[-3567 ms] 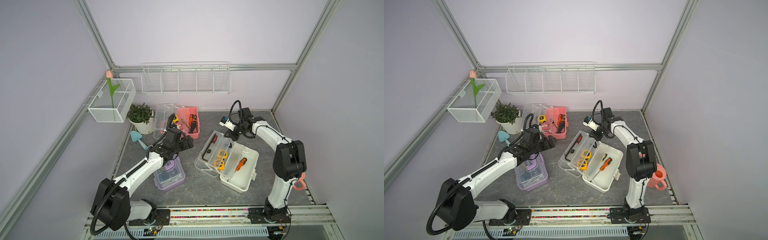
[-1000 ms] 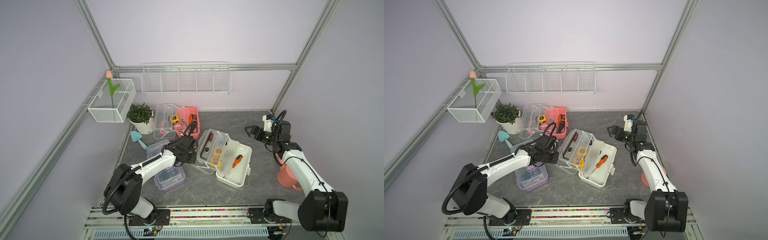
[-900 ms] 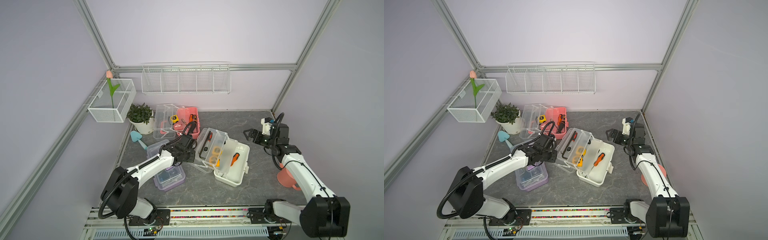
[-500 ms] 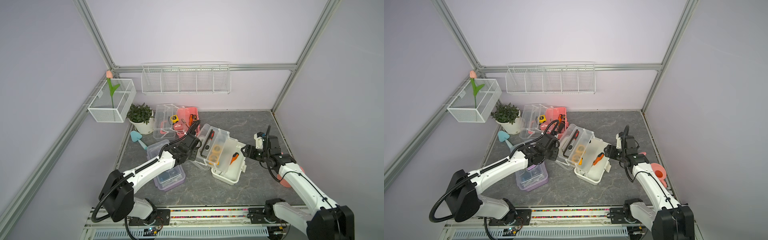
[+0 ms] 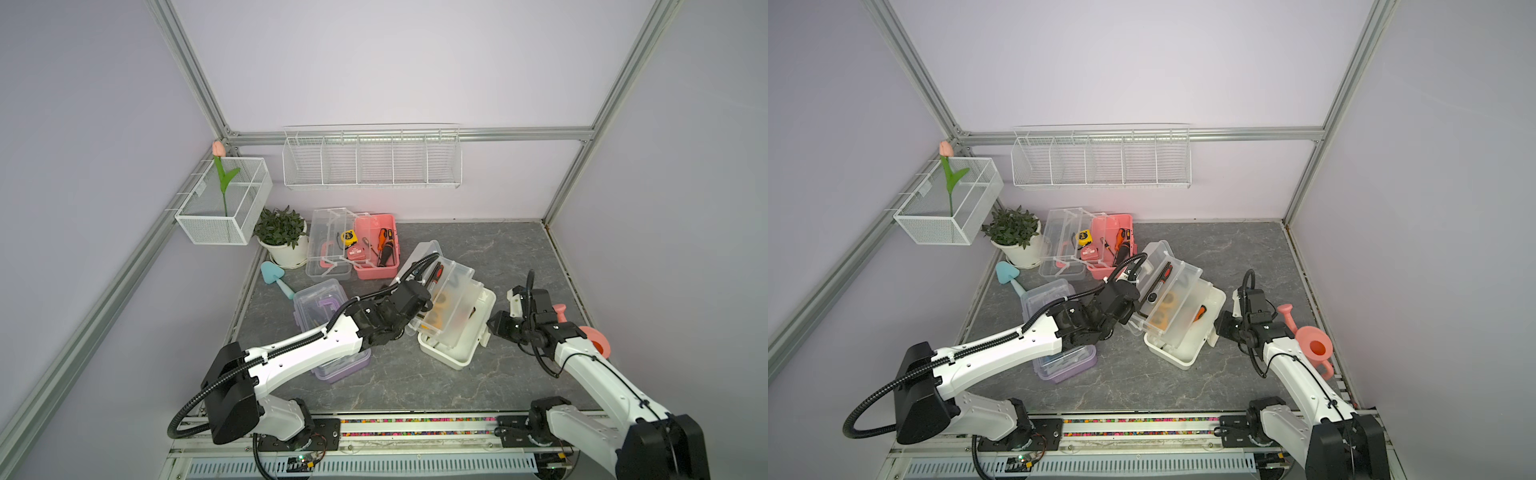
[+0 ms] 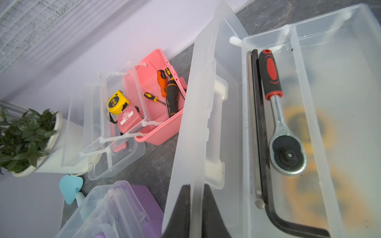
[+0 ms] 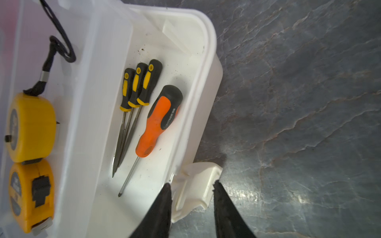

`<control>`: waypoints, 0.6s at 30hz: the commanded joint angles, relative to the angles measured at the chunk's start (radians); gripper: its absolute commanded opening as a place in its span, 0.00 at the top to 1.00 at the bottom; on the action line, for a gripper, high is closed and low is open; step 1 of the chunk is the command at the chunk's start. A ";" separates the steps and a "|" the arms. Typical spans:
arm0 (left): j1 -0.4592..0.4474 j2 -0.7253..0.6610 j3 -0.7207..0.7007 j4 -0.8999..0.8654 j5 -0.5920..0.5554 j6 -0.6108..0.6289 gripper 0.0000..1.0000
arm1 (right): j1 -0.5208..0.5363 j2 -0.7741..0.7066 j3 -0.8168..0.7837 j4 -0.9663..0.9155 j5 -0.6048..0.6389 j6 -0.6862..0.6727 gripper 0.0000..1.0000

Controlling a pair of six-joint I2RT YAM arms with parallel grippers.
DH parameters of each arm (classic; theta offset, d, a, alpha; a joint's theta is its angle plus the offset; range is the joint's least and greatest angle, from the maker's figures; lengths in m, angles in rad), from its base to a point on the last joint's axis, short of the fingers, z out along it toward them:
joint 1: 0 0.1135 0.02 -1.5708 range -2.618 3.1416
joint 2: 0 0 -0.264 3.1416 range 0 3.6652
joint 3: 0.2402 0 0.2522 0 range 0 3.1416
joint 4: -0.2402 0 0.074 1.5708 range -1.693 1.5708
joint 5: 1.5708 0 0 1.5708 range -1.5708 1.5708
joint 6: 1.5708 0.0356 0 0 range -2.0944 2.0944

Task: Close toolboxes
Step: Close the toolbox lid.

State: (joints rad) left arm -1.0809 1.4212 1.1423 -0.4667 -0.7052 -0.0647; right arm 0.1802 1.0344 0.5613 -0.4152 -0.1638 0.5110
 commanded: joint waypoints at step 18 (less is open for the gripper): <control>-0.178 0.072 0.146 0.146 -0.109 0.065 0.87 | 0.107 0.205 -0.057 0.464 -0.136 0.119 0.65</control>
State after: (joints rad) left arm -1.2282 1.4872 1.2118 -0.4171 -0.8413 0.0139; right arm 0.2569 1.1919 0.5114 -0.0380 -0.2569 0.5964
